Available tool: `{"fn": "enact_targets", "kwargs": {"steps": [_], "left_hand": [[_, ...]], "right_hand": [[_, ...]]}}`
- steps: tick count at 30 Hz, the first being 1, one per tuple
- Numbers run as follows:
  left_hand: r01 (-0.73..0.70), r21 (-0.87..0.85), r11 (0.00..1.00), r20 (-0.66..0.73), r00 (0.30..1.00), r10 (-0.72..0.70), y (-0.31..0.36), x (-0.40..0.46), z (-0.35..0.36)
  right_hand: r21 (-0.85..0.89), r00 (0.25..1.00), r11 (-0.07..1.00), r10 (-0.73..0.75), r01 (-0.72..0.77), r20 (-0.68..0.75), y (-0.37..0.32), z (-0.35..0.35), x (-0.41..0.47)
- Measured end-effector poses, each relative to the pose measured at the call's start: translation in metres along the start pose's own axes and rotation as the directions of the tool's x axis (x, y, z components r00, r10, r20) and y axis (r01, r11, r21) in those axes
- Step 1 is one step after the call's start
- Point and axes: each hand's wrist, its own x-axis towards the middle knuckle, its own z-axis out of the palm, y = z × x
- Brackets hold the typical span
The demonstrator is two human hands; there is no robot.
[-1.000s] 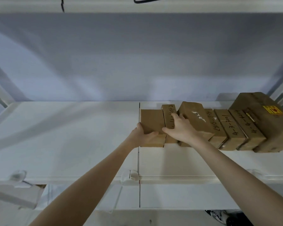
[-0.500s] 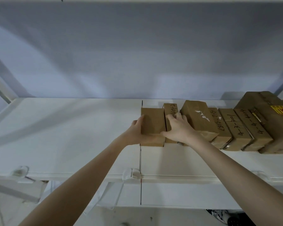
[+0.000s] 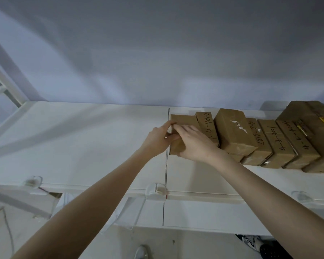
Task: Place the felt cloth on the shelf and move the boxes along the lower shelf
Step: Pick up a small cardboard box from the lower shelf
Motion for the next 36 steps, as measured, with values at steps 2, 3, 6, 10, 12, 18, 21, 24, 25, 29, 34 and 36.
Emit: {"fn": "enact_targets", "kwargs": {"steps": [2, 3, 6, 10, 12, 18, 21, 24, 25, 29, 34, 36], "left_hand": [[0.012, -0.062, 0.998, -0.047, 0.999, -0.015, 0.002, -0.005, 0.0], [0.014, -0.092, 0.996, -0.072, 0.997, -0.021, 0.003, -0.007, -0.002], [0.012, -0.116, 0.993, -0.143, 0.989, -0.029, 0.008, -0.009, -0.012], [0.005, -0.094, 0.996, -0.168, 0.986, -0.021, 0.013, -0.01, -0.034], [0.024, -0.142, 0.99, -0.131, 0.991, -0.042, 0.009, -0.011, -0.044], [0.14, -0.237, 0.961, -0.004, 0.989, -0.145, -0.004, -0.018, -0.049], [0.202, -0.281, 0.938, 0.078, 0.979, -0.187, -0.009, -0.022, -0.039], [0.153, -0.19, 0.97, 0.212, 0.971, -0.112, -0.019, -0.027, -0.037], [0.118, -0.132, 0.984, 0.294, 0.953, -0.075, -0.022, -0.029, -0.038], [-0.002, 0.069, 0.998, 0.442, 0.897, -0.029, -0.015, -0.042, -0.045], [-0.165, -0.005, 0.986, 0.201, 0.966, 0.162, 0.003, -0.047, -0.057], [-0.215, -0.03, 0.976, 0.16, 0.963, 0.217, 0.009, -0.052, -0.064]], "right_hand": [[0.017, 1.0, 1.0, -0.018, 0.019, -0.011, 0.0, -0.004, -0.002], [0.041, 0.999, 0.999, -0.034, 0.034, -0.007, 0.0, -0.006, -0.004], [0.089, 0.994, 0.99, -0.11, 0.109, 0.009, 0.0, -0.017, -0.01], [0.158, 0.99, 0.977, -0.142, 0.142, -0.009, -0.003, -0.032, -0.018], [0.263, 0.993, 0.958, -0.112, 0.115, -0.027, -0.002, -0.039, -0.025], [0.243, 0.987, 0.97, -0.051, 0.012, 0.151, 0.017, -0.025, -0.043], [0.256, 0.992, 0.966, -0.042, 0.011, 0.118, 0.02, -0.021, -0.042], [0.243, 0.998, 0.969, -0.053, 0.044, 0.031, 0.02, -0.023, -0.043], [0.256, 0.998, 0.965, -0.061, 0.063, -0.014, 0.02, -0.024, -0.045], [0.338, 0.978, 0.929, -0.089, 0.15, -0.189, 0.017, -0.034, -0.059], [0.322, 0.937, 0.918, -0.122, 0.232, -0.328, 0.013, -0.048, -0.078], [0.305, 0.932, 0.927, -0.106, 0.219, -0.347, 0.01, -0.054, -0.086]]}}
